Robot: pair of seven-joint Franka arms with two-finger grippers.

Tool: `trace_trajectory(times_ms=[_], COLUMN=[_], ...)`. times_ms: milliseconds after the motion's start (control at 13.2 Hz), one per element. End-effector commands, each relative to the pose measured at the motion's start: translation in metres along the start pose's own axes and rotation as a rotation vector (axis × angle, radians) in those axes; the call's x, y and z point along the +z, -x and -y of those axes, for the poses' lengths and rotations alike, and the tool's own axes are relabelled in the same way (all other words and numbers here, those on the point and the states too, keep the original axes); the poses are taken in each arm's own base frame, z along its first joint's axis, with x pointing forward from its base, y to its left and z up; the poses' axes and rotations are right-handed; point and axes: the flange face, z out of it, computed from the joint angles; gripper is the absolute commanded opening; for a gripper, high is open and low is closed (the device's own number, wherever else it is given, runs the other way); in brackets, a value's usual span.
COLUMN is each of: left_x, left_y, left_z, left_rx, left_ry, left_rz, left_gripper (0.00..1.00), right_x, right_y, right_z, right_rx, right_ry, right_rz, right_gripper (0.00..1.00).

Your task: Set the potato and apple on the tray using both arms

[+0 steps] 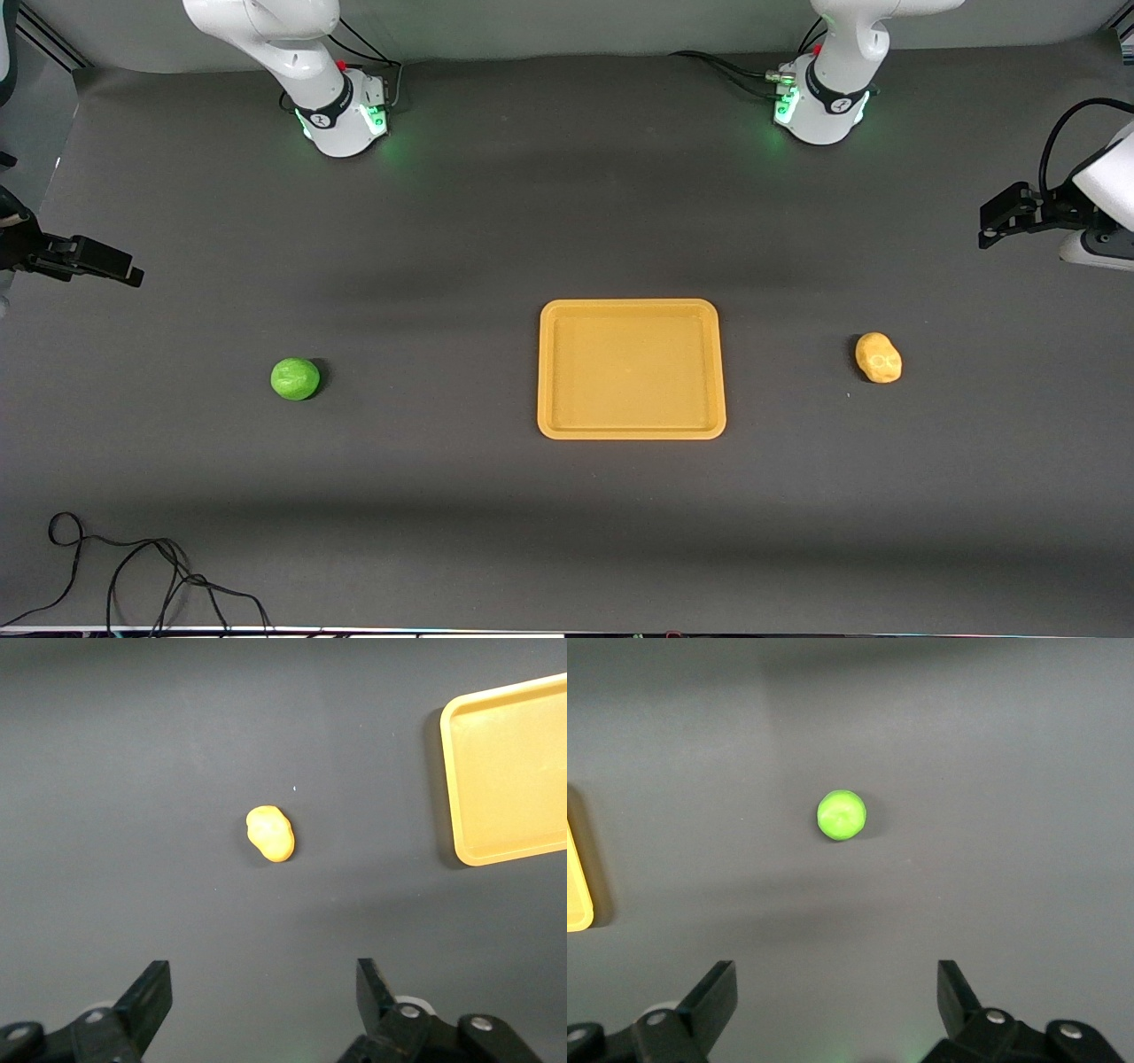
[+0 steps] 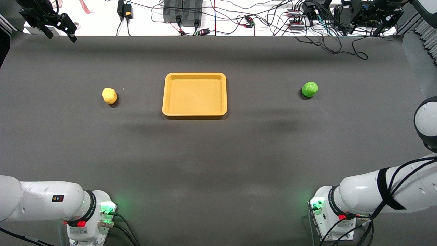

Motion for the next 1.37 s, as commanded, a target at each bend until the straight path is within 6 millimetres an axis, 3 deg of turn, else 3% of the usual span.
trace_trajectory(times_ms=[0, 1141, 1293], left_x=[-0.006, -0.003, 0.004], left_y=[0.003, 0.003, -0.002], left_z=[0.0, -0.001, -0.001], left_rx=[-0.014, -0.013, -0.012], left_ry=[-0.003, -0.002, -0.002], left_rz=[0.006, 0.012, 0.012], left_gripper=[0.99, 0.96, 0.96], right_x=[-0.003, 0.004, 0.005], right_y=[0.001, -0.005, -0.005], right_z=[0.001, -0.002, -0.001], right_rx=[0.003, -0.081, -0.082], right_ry=[-0.008, 0.011, 0.013], right_rz=[-0.02, -0.012, -0.01], right_gripper=[1.0, 1.0, 1.0])
